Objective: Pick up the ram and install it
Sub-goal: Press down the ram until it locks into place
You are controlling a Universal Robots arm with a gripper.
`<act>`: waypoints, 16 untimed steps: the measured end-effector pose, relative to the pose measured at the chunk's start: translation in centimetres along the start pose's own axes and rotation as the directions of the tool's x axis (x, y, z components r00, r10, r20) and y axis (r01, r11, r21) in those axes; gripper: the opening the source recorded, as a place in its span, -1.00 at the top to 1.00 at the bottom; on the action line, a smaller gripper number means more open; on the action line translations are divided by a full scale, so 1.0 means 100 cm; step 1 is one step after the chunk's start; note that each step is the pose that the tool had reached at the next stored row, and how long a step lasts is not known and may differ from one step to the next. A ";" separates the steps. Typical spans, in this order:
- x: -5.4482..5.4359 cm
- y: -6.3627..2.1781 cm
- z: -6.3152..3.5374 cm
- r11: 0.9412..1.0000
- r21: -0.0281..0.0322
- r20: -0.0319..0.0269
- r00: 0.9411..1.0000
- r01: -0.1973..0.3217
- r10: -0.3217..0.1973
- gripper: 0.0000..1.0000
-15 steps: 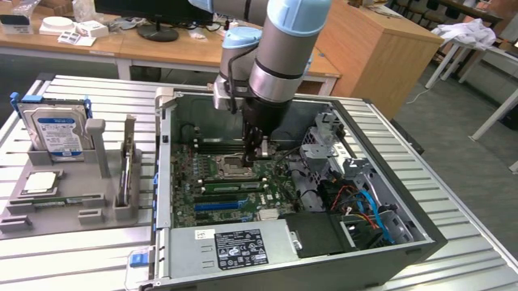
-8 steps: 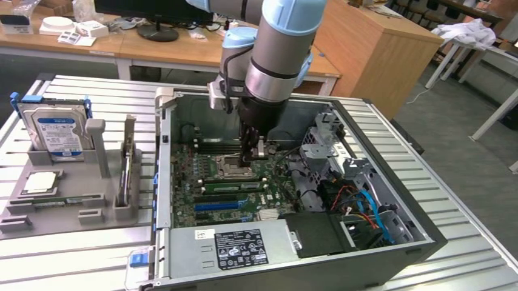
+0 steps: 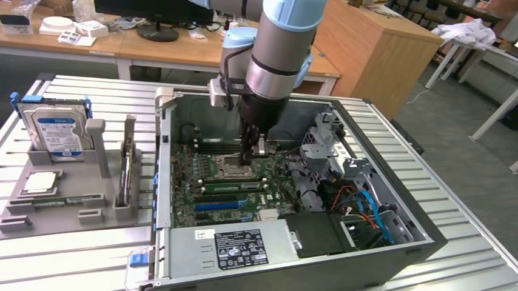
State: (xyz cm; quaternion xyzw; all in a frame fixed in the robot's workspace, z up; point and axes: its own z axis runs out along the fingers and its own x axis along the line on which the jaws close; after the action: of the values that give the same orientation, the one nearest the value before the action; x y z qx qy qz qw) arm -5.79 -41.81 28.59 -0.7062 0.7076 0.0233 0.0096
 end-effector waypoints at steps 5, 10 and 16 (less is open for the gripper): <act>0.000 0.0002 -0.0105 1.000 0.000 0.000 1.000 0.000 0.000 0.79; -0.001 0.0004 -0.0218 1.000 0.000 0.000 1.000 0.000 0.000 0.79; -0.001 0.0006 -0.0311 1.000 0.000 0.000 1.000 0.000 0.000 0.79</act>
State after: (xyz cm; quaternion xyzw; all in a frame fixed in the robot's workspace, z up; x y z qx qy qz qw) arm -5.79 -41.85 31.71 -0.7062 0.7076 0.0233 0.0097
